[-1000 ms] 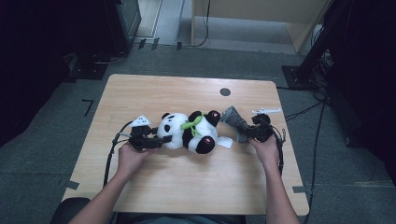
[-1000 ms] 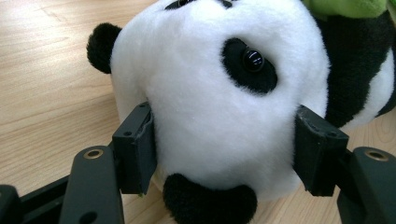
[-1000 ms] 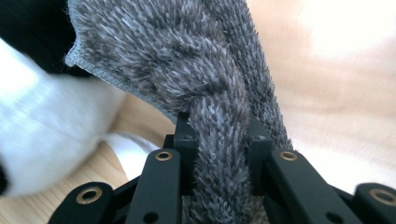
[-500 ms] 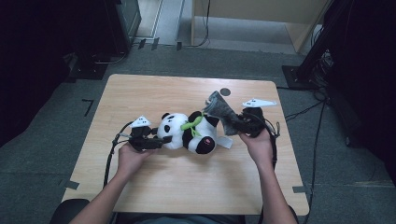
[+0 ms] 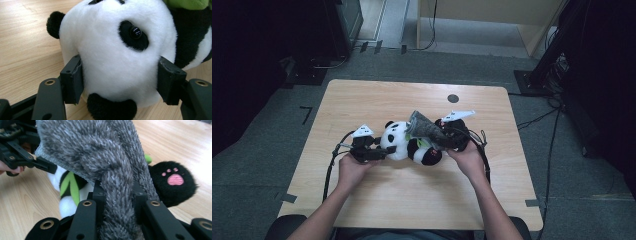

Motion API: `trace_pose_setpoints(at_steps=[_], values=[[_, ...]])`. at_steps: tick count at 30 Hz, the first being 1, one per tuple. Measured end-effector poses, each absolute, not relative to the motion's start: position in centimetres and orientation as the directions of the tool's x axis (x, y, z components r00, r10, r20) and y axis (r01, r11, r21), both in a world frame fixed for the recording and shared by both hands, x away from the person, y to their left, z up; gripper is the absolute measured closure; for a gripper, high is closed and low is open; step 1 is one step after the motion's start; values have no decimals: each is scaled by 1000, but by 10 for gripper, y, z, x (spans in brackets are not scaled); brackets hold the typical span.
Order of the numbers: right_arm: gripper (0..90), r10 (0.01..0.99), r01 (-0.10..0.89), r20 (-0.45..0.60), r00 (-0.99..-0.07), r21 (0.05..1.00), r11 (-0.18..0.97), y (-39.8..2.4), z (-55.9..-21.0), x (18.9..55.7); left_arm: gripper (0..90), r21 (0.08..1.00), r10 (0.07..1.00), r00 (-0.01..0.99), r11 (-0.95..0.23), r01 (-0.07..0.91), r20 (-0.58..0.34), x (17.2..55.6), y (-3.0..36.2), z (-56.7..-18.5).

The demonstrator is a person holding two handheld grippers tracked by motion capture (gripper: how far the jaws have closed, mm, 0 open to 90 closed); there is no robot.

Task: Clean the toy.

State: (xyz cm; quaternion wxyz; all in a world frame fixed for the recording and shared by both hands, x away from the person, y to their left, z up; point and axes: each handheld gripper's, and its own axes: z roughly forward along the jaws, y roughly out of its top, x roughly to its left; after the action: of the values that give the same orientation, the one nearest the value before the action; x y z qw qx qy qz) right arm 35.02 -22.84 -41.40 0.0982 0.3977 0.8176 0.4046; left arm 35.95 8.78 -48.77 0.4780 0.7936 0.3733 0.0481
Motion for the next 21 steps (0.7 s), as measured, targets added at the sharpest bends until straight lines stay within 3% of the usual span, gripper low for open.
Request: trace_pose_setpoints(at_steps=[8, 21], values=[[729, 721, 606, 240, -650, 736, 301, -246, -430, 353, 332, 793, 638, 719, -271, 545, -276, 360, 88, -487], [730, 777, 684, 271, -567, 681, 261, -279, -457, 355, 331, 791, 629, 714, -248, 560, -309, 365, 89, -487]])
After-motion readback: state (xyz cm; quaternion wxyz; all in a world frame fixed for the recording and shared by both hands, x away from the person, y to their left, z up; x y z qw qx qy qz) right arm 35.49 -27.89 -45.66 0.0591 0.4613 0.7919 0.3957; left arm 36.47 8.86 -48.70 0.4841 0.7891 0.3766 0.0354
